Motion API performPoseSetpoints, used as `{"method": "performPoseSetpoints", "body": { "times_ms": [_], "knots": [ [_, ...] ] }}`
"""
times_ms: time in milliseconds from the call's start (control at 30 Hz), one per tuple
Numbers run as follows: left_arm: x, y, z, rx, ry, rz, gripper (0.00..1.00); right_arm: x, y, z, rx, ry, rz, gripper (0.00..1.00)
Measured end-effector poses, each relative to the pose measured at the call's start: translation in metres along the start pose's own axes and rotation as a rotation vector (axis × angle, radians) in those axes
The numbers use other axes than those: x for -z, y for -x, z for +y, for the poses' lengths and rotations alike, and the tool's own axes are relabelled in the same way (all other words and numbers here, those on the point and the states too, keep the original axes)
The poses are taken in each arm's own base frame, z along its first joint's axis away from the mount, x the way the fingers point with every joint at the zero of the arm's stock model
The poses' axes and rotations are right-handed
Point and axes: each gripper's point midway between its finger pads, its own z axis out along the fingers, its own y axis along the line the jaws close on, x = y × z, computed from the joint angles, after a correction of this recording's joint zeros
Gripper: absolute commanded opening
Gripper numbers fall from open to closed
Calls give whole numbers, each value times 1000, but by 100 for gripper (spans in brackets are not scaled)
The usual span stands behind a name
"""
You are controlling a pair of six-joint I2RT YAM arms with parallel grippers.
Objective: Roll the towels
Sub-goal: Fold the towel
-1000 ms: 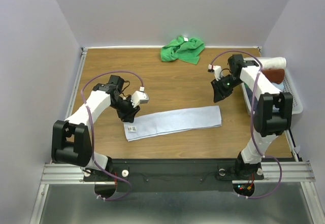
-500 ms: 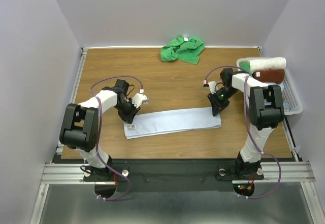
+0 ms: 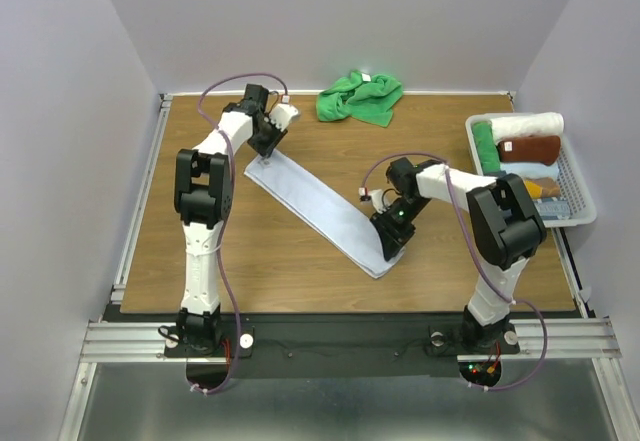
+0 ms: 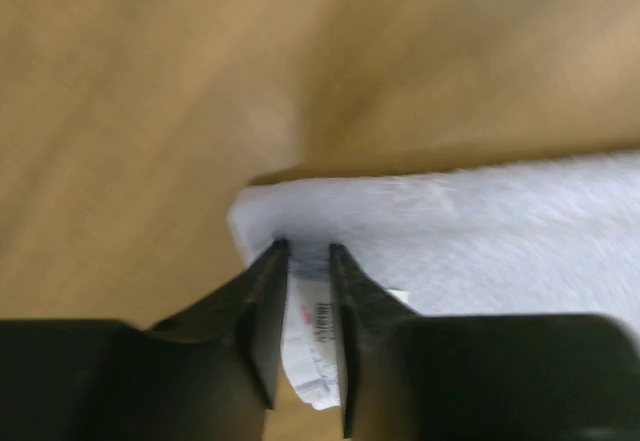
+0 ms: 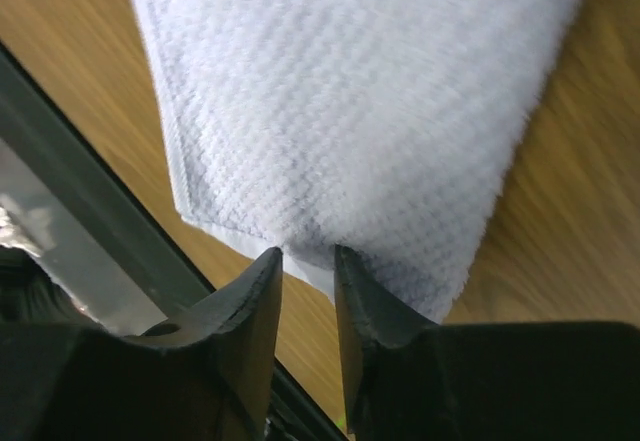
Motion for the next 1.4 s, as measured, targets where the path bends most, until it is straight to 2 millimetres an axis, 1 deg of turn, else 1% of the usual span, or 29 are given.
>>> {"method": "performPoseSetpoints", "body": {
  "times_ms": [67, 100, 167, 233, 267, 300, 333, 367, 400, 433, 500, 567, 633, 667, 733, 833, 900, 933, 1033, 1133, 1167, 1233, 1267, 1300, 1333, 1367, 1400],
  "knots": [
    [-8, 24, 22, 9, 41, -47, 47, -6, 4, 16, 3, 45, -2, 38],
    [-8, 34, 29, 21, 50, -69, 48, -8, 5, 20, 5, 57, -4, 39],
    [-3, 47, 36, 32, 60, -105, 49, -11, 10, 34, 7, 110, -21, 39],
    [6, 56, 33, 48, 46, -136, 50, -10, 13, 42, 7, 137, -33, 39],
    [16, 60, 31, 62, 35, -161, 50, -8, 14, 45, 7, 147, -41, 39],
    [18, 62, 27, 72, 23, -176, 50, -2, 18, 49, 15, 149, -63, 39],
    [31, 59, 20, 83, 11, -182, 50, 2, 22, 52, 18, 149, -78, 38],
    [42, 58, 14, 95, 2, -200, 49, 13, 32, 55, 35, 140, -117, 37],
    [52, 54, 4, 110, -10, -212, 48, 19, 38, 56, 46, 134, -140, 35],
    [63, 47, -8, 131, -29, -217, 45, 29, 48, 56, 64, 117, -174, 34],
    [82, 43, -25, 158, -49, -235, 38, 42, 62, 52, 89, 80, -221, 30],
    [91, 43, -36, 182, -54, -256, 33, 45, 67, 46, 97, 50, -233, 27],
    [87, 43, -45, 208, -62, -263, 31, 41, 65, 35, 81, 16, -212, 25],
    [80, 41, -48, 226, -67, -259, 29, 37, 63, 29, 67, 5, -193, 23],
    [64, 28, -59, 262, -91, -220, 27, 25, 58, 17, 42, -11, -159, 21],
    [41, 13, -71, 304, -116, -160, 26, 6, 42, 6, 1, -14, -97, 20],
    [28, 8, -72, 322, -118, -139, 26, -2, 33, 4, -15, -3, -73, 20],
    [25, 7, -72, 326, -117, -134, 26, -6, 26, 6, -27, 9, -59, 19],
    [14, 4, -70, 336, -113, -117, 26, -11, 22, 13, -43, 55, -59, 20],
    [2, 13, -62, 335, -109, -119, 25, -16, 20, 22, -59, 100, -62, 20],
    [-10, 27, -53, 330, -117, -139, 25, -23, 20, 34, -70, 153, -59, 23],
    [-13, 33, -51, 327, -127, -139, 27, -30, 22, 45, -70, 194, -53, 28],
    [-15, 41, -47, 323, -130, -152, 31, -33, 24, 52, -66, 219, -53, 35],
    [-17, 46, -44, 319, -131, -157, 33, -35, 25, 56, -63, 234, -53, 35],
    [-22, 54, -39, 311, -134, -165, 35, -38, 27, 64, -50, 259, -52, 38],
    [-23, 61, -36, 304, -137, -178, 37, -40, 29, 70, -40, 285, -54, 38],
    [-25, 68, -33, 288, -139, -195, 41, -40, 30, 75, -35, 301, -56, 38]
  ]
}}
